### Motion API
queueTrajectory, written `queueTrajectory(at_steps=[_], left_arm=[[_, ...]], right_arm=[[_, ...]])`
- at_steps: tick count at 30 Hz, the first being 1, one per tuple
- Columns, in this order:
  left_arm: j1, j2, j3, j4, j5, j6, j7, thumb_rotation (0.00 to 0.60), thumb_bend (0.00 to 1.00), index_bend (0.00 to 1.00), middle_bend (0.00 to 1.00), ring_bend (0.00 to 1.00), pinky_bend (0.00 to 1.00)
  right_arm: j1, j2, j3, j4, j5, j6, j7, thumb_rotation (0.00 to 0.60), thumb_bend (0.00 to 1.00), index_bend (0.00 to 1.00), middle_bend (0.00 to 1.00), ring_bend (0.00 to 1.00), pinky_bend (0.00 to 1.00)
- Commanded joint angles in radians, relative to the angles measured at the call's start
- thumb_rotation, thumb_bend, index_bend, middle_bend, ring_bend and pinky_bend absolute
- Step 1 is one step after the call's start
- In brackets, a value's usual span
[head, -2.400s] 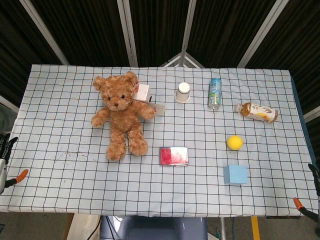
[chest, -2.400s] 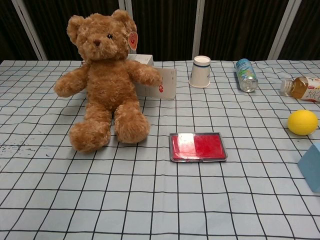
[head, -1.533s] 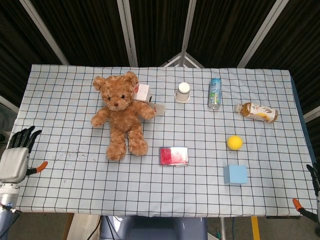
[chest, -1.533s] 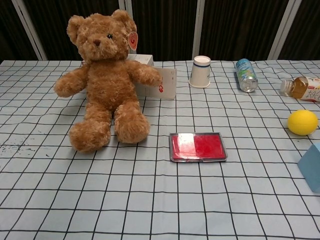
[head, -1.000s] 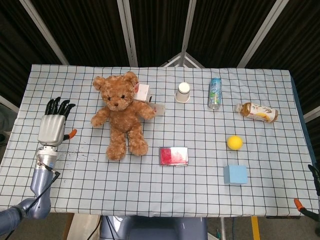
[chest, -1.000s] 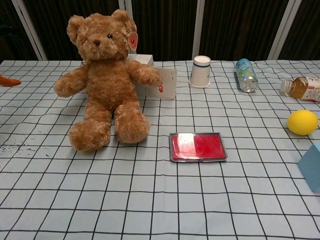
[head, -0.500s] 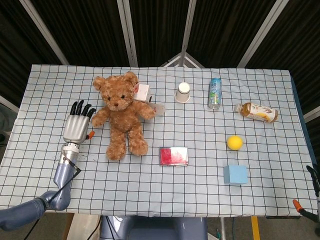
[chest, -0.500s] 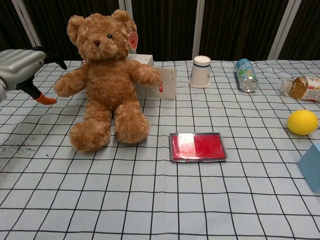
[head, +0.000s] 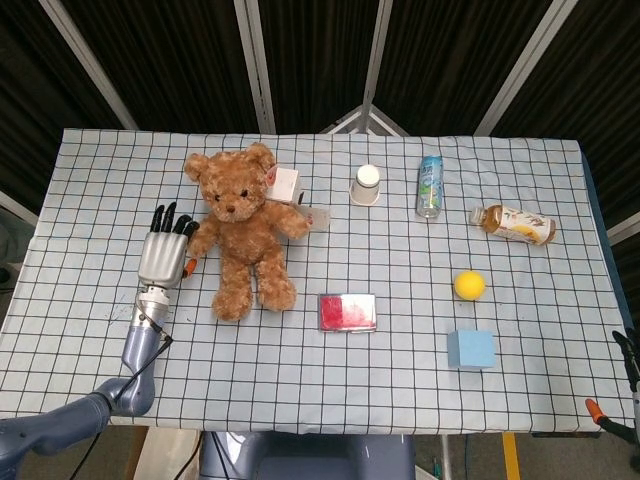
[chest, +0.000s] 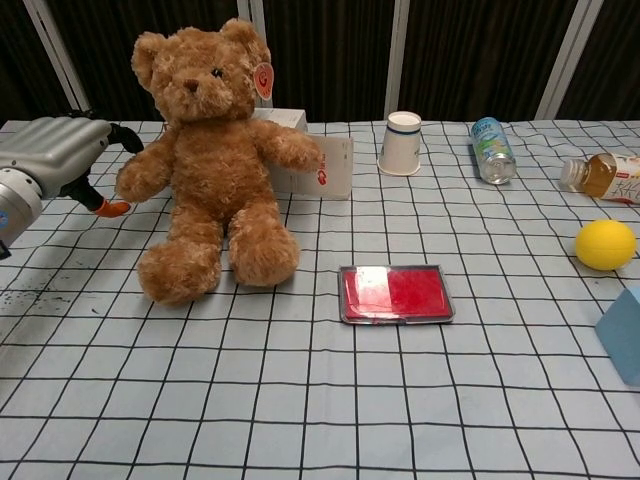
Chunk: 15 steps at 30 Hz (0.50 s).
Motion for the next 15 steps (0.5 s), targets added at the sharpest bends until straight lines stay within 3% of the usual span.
queueTrajectory(at_steps=[1, 9, 15], left_arm=[[-0.017, -0.051, -0.016, 0.065, 0.041, 0.06, -0.059, 0.6, 0.39, 0.3, 0.23, 0.0, 0.0], [-0.037, -0.119, -0.002, 0.202, 0.092, 0.087, -0.128, 0.6, 0.39, 0.28, 0.15, 0.0, 0.0], [-0.038, -0.148, 0.002, 0.276, 0.095, 0.075, -0.149, 0.6, 0.39, 0.28, 0.15, 0.0, 0.0]], right_arm=[[0.001, -0.001, 0.001, -0.001, 0.002, -0.002, -0.001, 0.6, 0.22, 0.08, 0.06, 0.07, 0.0], [0.002, 0.002, 0.001, -0.001, 0.004, -0.005, 0.005, 0.6, 0.22, 0.09, 0.06, 0.07, 0.0], [0.001, 0.007, -0.002, -0.003, 0.0, -0.005, 0.012, 0.6, 0.22, 0.1, 0.06, 0.07, 0.0]])
